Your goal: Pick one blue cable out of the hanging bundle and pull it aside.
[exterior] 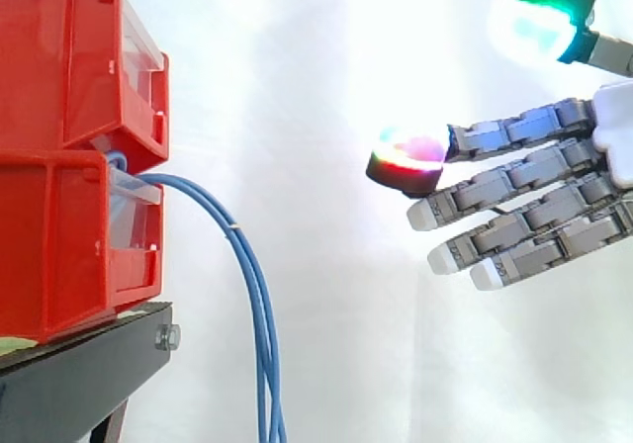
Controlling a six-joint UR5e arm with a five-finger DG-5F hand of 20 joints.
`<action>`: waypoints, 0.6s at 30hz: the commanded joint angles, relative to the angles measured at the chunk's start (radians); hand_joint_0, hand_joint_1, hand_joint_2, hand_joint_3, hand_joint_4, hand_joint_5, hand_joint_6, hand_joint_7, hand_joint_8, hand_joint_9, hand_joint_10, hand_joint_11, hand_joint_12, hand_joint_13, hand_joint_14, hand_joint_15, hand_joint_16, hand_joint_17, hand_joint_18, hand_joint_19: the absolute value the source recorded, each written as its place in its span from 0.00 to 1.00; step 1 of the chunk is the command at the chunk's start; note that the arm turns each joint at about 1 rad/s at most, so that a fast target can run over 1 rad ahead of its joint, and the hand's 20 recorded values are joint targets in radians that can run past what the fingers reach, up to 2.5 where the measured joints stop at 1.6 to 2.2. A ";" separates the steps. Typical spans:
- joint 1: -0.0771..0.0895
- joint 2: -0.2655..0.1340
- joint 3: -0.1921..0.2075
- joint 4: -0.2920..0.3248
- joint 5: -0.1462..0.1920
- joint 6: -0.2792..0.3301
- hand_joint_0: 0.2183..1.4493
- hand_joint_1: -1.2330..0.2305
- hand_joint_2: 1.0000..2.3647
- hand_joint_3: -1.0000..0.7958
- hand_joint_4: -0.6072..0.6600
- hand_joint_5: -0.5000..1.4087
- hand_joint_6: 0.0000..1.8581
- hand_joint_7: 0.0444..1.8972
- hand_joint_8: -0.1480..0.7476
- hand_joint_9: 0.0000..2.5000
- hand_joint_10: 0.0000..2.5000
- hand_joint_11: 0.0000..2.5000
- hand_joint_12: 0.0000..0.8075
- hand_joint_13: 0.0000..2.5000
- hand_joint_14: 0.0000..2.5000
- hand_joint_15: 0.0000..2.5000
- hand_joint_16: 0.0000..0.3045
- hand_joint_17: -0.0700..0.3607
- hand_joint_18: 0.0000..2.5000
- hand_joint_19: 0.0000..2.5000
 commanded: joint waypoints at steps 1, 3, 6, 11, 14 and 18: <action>-0.001 0.000 0.000 0.000 0.000 0.000 0.21 0.42 0.00 0.28 0.60 0.14 0.27 0.30 0.41 0.12 0.00 0.00 0.45 0.00 0.00 0.05 0.21 0.49 0.00 0.09; -0.001 0.000 0.000 0.002 0.003 0.002 0.21 0.42 0.00 0.28 0.60 0.14 0.27 0.30 0.41 0.12 0.00 0.00 0.45 0.00 0.00 0.05 0.20 0.49 0.00 0.08; -0.003 0.002 0.003 0.000 0.005 0.011 0.21 0.42 0.00 0.28 0.60 0.14 0.27 0.30 0.41 0.12 0.00 0.00 0.45 0.00 0.00 0.05 0.20 0.49 0.00 0.08; -0.011 0.002 0.034 -0.026 0.003 0.028 0.21 0.42 0.00 0.28 0.60 0.14 0.27 0.30 0.41 0.12 0.00 0.00 0.45 0.00 0.00 0.05 0.20 0.49 0.00 0.09; -0.011 0.002 0.035 -0.029 0.003 0.030 0.21 0.42 0.00 0.28 0.60 0.14 0.27 0.30 0.41 0.13 0.00 0.00 0.45 0.00 0.00 0.05 0.20 0.49 0.00 0.09; -0.011 0.000 0.035 -0.035 0.003 0.026 0.21 0.42 0.00 0.28 0.61 0.14 0.27 0.30 0.42 0.13 0.00 0.00 0.45 0.00 0.00 0.05 0.20 0.49 0.00 0.09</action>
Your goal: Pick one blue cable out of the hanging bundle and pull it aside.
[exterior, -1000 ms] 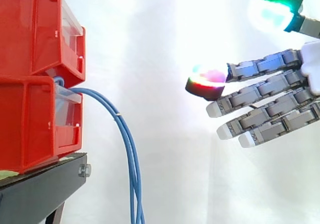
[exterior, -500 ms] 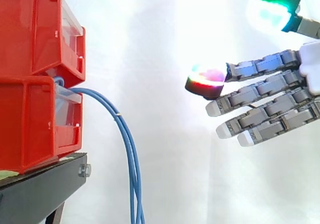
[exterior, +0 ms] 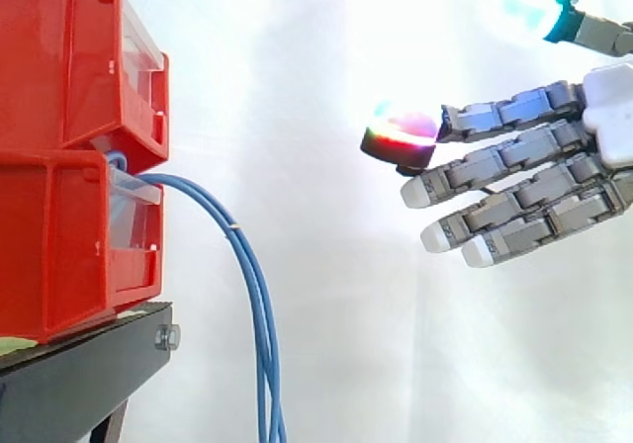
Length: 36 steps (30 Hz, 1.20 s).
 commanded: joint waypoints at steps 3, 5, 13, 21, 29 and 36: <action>0.000 -0.001 0.001 -0.002 0.000 -0.001 0.21 0.42 0.00 0.28 0.61 0.14 0.27 0.30 0.42 0.13 0.00 0.00 0.45 0.00 0.00 0.05 0.20 0.49 0.00 0.09; 0.000 -0.001 0.001 -0.001 0.004 -0.002 0.21 0.42 0.00 0.29 0.61 0.14 0.27 0.30 0.42 0.13 0.00 0.00 0.45 0.00 0.00 0.05 0.20 0.49 0.00 0.09; 0.006 -0.020 0.001 0.035 0.032 -0.065 0.21 0.42 0.00 0.28 0.61 0.14 0.27 0.30 0.42 0.13 0.00 0.01 0.46 0.00 0.00 0.06 0.20 0.49 0.00 0.09; 0.015 -0.065 0.001 0.068 0.078 -0.107 0.21 0.42 0.00 0.28 0.61 0.14 0.27 0.30 0.42 0.14 0.00 0.01 0.46 0.00 0.00 0.05 0.20 0.48 0.00 0.09; 0.024 -0.111 0.001 0.159 0.099 -0.144 0.22 0.43 0.00 0.28 0.62 0.15 0.27 0.30 0.42 0.15 0.00 0.01 0.46 0.00 0.00 0.05 0.20 0.48 0.00 0.09; 0.036 -0.182 0.001 0.226 0.110 -0.134 0.22 0.43 0.00 0.28 0.62 0.15 0.27 0.30 0.43 0.15 0.00 0.01 0.47 0.01 0.00 0.06 0.20 0.48 0.00 0.10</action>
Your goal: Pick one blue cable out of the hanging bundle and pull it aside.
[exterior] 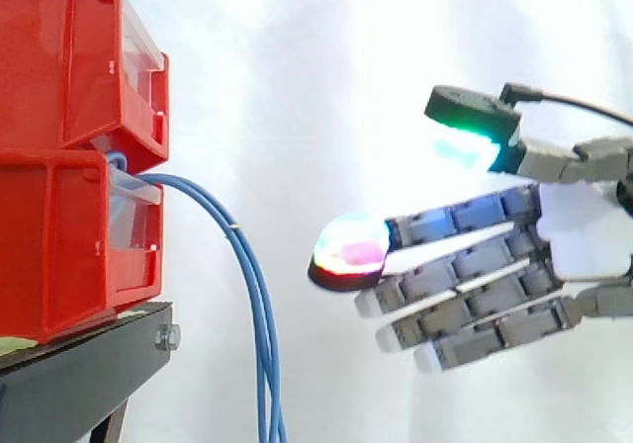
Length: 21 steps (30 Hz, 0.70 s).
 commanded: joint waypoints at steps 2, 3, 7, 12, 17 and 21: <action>0.005 -0.046 0.000 0.062 -0.003 0.017 0.22 0.43 0.00 0.29 0.62 0.15 0.27 0.30 0.43 0.15 0.00 0.01 0.47 0.02 0.00 0.06 0.20 0.47 0.00 0.10; 0.005 -0.064 0.001 0.076 -0.007 0.028 0.22 0.43 0.00 0.28 0.62 0.15 0.27 0.30 0.42 0.16 0.00 0.01 0.46 0.02 0.00 0.06 0.20 0.47 0.00 0.10; 0.007 -0.087 0.003 0.108 -0.013 0.057 0.22 0.43 0.00 0.28 0.63 0.15 0.27 0.30 0.43 0.16 0.00 0.02 0.47 0.03 0.00 0.06 0.19 0.47 0.00 0.10; 0.015 -0.087 0.001 0.120 -0.003 0.051 0.22 0.43 0.00 0.28 0.63 0.15 0.27 0.30 0.43 0.17 0.00 0.02 0.47 0.03 0.00 0.06 0.19 0.47 0.00 0.11; 0.019 -0.109 0.006 0.145 -0.006 0.017 0.22 0.43 0.00 0.28 0.64 0.15 0.27 0.31 0.43 0.17 0.00 0.02 0.47 0.04 0.00 0.06 0.19 0.47 0.00 0.11; 0.022 -0.162 0.026 0.220 -0.004 0.010 0.22 0.43 0.00 0.28 0.64 0.15 0.27 0.31 0.44 0.17 0.00 0.02 0.48 0.04 0.00 0.06 0.19 0.47 0.00 0.11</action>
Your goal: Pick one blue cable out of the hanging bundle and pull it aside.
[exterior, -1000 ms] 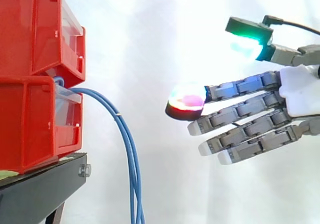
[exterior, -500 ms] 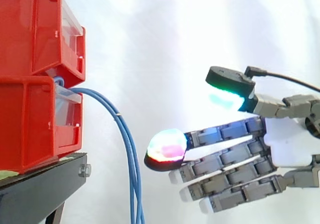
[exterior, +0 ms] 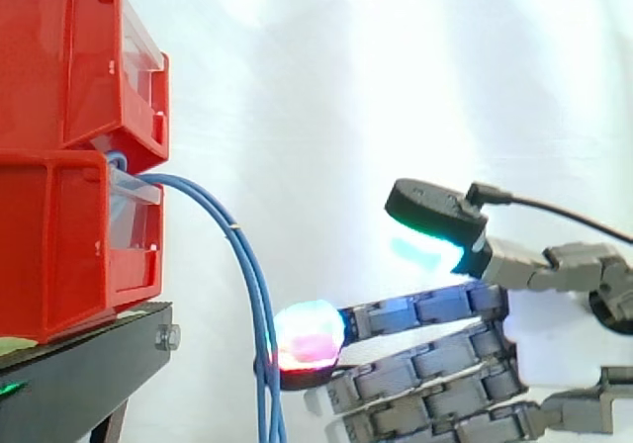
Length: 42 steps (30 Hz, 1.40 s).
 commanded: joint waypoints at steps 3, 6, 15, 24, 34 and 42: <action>-0.008 -0.092 0.094 0.044 -0.010 0.003 0.22 0.43 0.00 0.28 0.64 0.16 0.27 0.31 0.43 0.18 0.00 0.02 0.48 0.04 0.00 0.07 0.19 0.47 0.00 0.11; -0.011 -0.127 0.147 0.021 -0.027 0.005 0.22 0.43 0.00 0.28 0.64 0.16 0.27 0.31 0.44 0.18 0.00 0.02 0.48 0.04 0.00 0.07 0.19 0.47 0.00 0.11; -0.009 -0.130 0.156 0.023 -0.032 0.003 0.22 0.42 0.00 0.28 0.67 0.17 0.27 0.33 0.45 0.21 0.00 0.02 0.49 0.07 0.00 0.06 0.19 0.47 0.00 0.11; -0.009 -0.129 0.170 0.040 -0.032 0.003 0.24 0.42 0.00 0.28 0.71 0.19 0.27 0.38 0.46 0.25 0.00 0.04 0.50 0.11 0.00 0.07 0.19 0.46 0.01 0.13; -0.006 -0.125 0.224 -0.045 -0.032 0.008 0.26 0.42 0.00 0.29 0.72 0.21 0.27 0.44 0.46 0.29 0.00 0.05 0.49 0.14 0.00 0.08 0.18 0.45 0.05 0.14; -0.003 -0.125 0.248 -0.100 -0.032 0.012 0.27 0.42 0.00 0.29 0.73 0.22 0.27 0.47 0.46 0.30 0.00 0.06 0.48 0.15 0.00 0.08 0.18 0.45 0.07 0.15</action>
